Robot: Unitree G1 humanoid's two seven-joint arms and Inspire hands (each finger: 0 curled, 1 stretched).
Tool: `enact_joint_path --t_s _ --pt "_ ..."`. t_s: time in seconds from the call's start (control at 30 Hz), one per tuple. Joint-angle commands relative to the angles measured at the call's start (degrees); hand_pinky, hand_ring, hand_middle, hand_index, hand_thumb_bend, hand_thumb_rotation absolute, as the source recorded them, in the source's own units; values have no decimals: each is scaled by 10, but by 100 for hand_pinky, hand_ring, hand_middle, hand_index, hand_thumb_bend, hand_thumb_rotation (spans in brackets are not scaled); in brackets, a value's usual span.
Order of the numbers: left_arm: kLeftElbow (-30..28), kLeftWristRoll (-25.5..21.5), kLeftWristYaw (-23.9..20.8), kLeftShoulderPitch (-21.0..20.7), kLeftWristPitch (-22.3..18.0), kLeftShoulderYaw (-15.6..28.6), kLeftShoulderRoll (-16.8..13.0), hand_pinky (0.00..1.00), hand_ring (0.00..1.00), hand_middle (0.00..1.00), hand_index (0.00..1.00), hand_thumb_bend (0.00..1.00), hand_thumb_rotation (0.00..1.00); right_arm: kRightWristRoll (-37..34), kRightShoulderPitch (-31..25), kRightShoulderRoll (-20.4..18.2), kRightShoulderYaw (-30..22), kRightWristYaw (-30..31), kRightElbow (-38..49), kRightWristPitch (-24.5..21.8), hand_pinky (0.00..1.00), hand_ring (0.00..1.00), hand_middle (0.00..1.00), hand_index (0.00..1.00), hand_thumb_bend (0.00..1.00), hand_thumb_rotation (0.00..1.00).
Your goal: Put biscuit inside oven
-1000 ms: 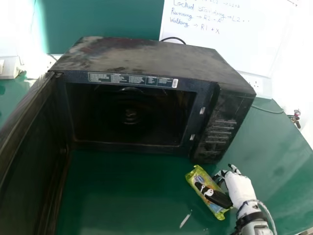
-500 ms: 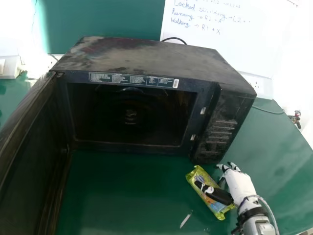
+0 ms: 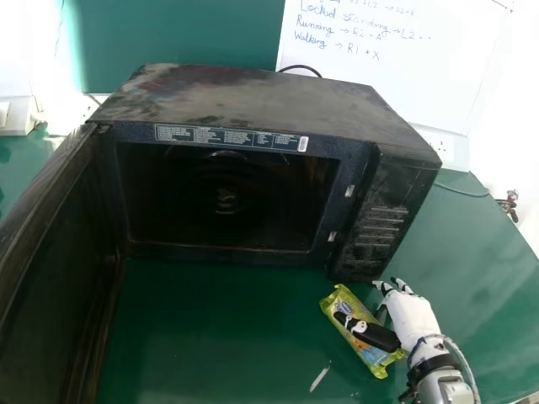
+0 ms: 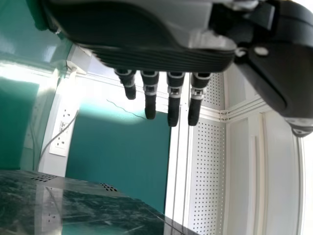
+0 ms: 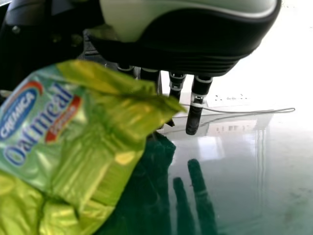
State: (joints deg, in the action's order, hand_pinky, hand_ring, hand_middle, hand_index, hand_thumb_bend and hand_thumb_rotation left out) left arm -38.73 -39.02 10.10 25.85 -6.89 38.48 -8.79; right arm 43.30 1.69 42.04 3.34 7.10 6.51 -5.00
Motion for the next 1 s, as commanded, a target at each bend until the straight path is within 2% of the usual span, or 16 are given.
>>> enact_joint_path --t_s 0.0,0.13,0.4,0.5,0.77,0.97 --pt "-7 2 -2 3 -4 -6 1 98 91 89 88 96 93 -2 -25 8 13 42 -6 -2 76 87 90 89 100 60" --pt "-6 2 1 2 -7 -8 3 98 92 90 89 96 93 -13 -27 25 -7 35 -1 14 77 87 90 89 100 61" --pt "0 7 0 0 -10 -10 1 98 92 89 87 96 93 -48 -21 -5 -46 -104 -70 102 72 85 89 88 100 64" --pt "5 12 2 -1 -13 -9 -1 98 91 89 87 96 94 -56 -22 -6 -55 -119 -73 115 72 85 88 87 100 64" --pt "2 11 3 1 -14 -11 -1 97 92 90 88 95 94 -46 -40 24 -75 -74 -32 110 72 84 87 85 100 63" --pt "-2 12 -1 2 -12 -12 1 98 91 90 88 96 94 -24 -56 59 -71 9 2 92 74 88 90 87 100 67"
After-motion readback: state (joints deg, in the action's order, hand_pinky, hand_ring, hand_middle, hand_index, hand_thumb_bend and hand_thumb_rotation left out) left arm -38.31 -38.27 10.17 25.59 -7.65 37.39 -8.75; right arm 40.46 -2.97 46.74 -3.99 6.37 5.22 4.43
